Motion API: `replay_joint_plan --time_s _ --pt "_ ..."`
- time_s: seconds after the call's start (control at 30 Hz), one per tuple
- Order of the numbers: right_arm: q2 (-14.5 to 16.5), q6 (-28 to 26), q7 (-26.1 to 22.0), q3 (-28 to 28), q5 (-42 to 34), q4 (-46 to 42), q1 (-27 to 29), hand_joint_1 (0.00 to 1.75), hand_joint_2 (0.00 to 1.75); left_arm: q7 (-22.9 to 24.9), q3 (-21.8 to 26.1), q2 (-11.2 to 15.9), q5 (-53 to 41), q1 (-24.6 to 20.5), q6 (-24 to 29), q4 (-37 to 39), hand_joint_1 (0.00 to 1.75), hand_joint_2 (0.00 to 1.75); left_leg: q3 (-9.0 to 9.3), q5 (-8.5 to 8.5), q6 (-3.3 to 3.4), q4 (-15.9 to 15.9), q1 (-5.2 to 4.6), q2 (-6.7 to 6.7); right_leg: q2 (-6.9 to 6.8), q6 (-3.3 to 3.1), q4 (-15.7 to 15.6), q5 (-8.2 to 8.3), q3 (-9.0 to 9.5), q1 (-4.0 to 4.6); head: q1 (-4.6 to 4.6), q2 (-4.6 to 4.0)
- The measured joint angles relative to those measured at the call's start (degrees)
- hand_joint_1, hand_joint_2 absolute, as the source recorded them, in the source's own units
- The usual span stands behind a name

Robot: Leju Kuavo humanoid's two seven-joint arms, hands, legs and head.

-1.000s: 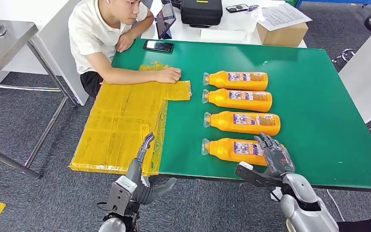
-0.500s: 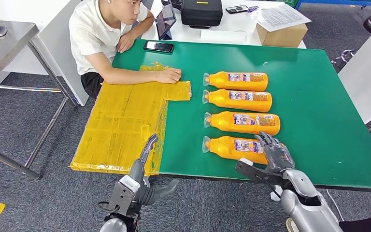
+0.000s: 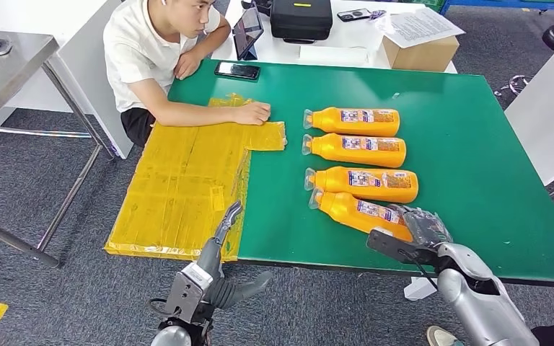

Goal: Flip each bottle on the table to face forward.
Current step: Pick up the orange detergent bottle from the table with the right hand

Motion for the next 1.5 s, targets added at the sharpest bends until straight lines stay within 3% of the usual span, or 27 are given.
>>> replay_joint_plan --time_s 0.3,0.4,0.57,0.67,0.93,1.13,1.37,1.5 --pt "0.5 1.2 -6.0 -1.2 -8.5 -0.7 1.4 1.75 1.75 -1.3 0.1 0.1 2.1 -0.3 0.1 0.0 0.00 1.75 0.21 -0.09 -0.03 0.0 0.03 0.14 0.10 -0.02 0.0 0.01 0.14 0.03 0.00 0.00" --pt "1.7 2.5 -9.3 -1.6 -12.4 -2.0 2.4 1.75 1.75 0.3 0.5 -0.1 7.7 -0.4 -0.5 0.1 0.00 1.75 0.31 -0.10 -0.03 0.0 0.06 0.17 0.14 -0.03 0.0 0.01 0.24 0.06 0.01 0.00" --pt "7.0 4.2 -14.0 -1.5 -20.3 -5.3 3.9 1.74 1.75 6.1 2.9 -0.7 27.6 -0.9 -6.5 2.4 0.00 1.75 0.22 -0.07 -0.04 0.0 0.07 0.41 0.28 -0.07 0.1 0.05 0.12 0.08 -0.02 0.00" --pt "10.7 4.6 -14.7 -1.0 -25.3 -6.8 3.8 1.75 1.75 6.7 3.2 -0.4 32.2 -1.3 -9.5 4.8 0.00 1.75 0.02 0.06 -0.02 0.0 0.07 0.35 0.22 -0.07 0.1 0.05 -0.05 0.08 -0.02 0.00" --pt "17.2 6.0 -15.8 0.8 -30.2 -9.8 2.2 1.73 1.75 7.9 2.0 0.8 34.3 -3.2 -11.9 10.3 0.00 1.75 -0.30 0.09 0.02 0.0 0.04 0.30 0.17 -0.06 0.2 0.04 -0.28 0.03 -0.01 0.00" --pt "21.0 7.0 -15.9 4.7 -31.6 -9.8 1.5 1.73 1.75 5.9 1.5 0.8 33.3 -4.9 -13.7 11.1 0.00 1.75 -0.36 0.09 0.01 0.0 0.05 0.28 0.16 -0.06 0.2 0.03 -0.36 0.04 -0.01 0.00" --pt "22.5 7.1 -16.0 7.4 -32.0 -8.7 1.1 1.71 1.75 5.6 1.4 0.4 32.6 -5.2 -14.1 10.3 0.00 1.75 -0.38 0.09 0.01 0.0 0.04 0.25 0.16 -0.07 0.2 0.03 -0.37 0.03 0.01 0.00" --pt "22.8 6.0 -16.6 10.1 -28.6 -6.2 0.2 1.73 1.75 4.0 1.8 -0.5 34.1 -5.2 -12.9 8.5 0.00 1.75 -0.39 0.09 0.01 0.0 0.04 0.19 0.12 -0.06 0.1 0.03 -0.37 0.03 0.00 0.00"
